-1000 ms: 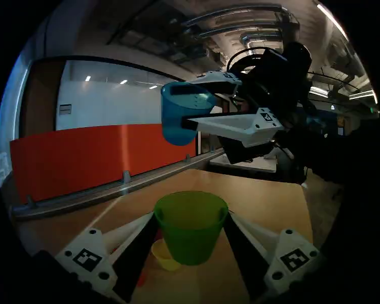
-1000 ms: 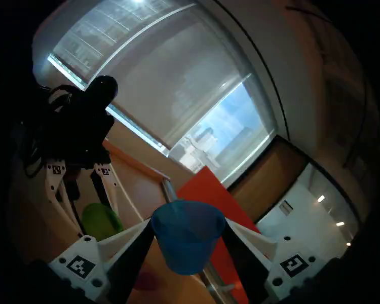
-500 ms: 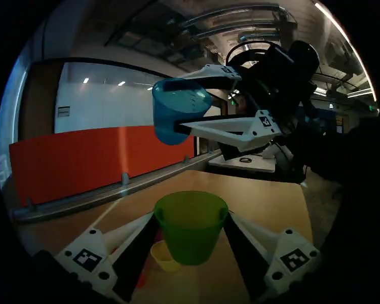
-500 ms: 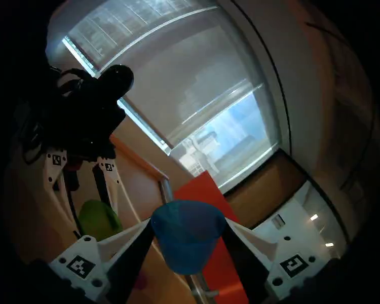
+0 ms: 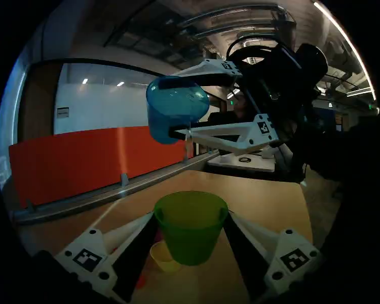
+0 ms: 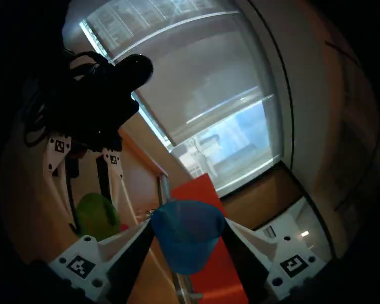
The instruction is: Pour water
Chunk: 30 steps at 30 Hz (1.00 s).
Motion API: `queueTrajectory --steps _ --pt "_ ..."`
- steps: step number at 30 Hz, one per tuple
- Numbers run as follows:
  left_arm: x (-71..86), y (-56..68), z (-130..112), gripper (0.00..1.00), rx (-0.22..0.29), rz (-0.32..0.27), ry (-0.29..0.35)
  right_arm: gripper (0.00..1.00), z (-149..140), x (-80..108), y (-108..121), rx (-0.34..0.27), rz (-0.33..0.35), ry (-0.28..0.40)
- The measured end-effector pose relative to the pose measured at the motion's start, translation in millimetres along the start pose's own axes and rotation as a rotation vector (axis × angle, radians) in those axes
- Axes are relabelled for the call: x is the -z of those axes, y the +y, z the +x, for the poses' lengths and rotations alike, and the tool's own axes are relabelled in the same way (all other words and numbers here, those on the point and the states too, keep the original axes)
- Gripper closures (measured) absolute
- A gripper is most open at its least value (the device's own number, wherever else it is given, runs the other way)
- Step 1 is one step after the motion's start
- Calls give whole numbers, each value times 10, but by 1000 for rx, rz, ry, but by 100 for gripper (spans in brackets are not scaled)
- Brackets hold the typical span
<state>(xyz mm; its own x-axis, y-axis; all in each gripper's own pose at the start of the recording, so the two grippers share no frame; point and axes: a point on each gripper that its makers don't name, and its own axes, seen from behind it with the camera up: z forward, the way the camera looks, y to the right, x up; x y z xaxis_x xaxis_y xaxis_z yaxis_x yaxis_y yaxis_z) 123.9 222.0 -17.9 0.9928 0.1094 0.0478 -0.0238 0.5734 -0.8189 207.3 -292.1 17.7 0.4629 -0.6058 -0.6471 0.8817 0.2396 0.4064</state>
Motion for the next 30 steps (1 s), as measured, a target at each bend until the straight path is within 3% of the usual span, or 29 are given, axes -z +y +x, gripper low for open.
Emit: queueTrajectory --steps 30 --pt "3 22 -12 14 -8 -9 -3 9 -4 -35 69 139 -19 -27"
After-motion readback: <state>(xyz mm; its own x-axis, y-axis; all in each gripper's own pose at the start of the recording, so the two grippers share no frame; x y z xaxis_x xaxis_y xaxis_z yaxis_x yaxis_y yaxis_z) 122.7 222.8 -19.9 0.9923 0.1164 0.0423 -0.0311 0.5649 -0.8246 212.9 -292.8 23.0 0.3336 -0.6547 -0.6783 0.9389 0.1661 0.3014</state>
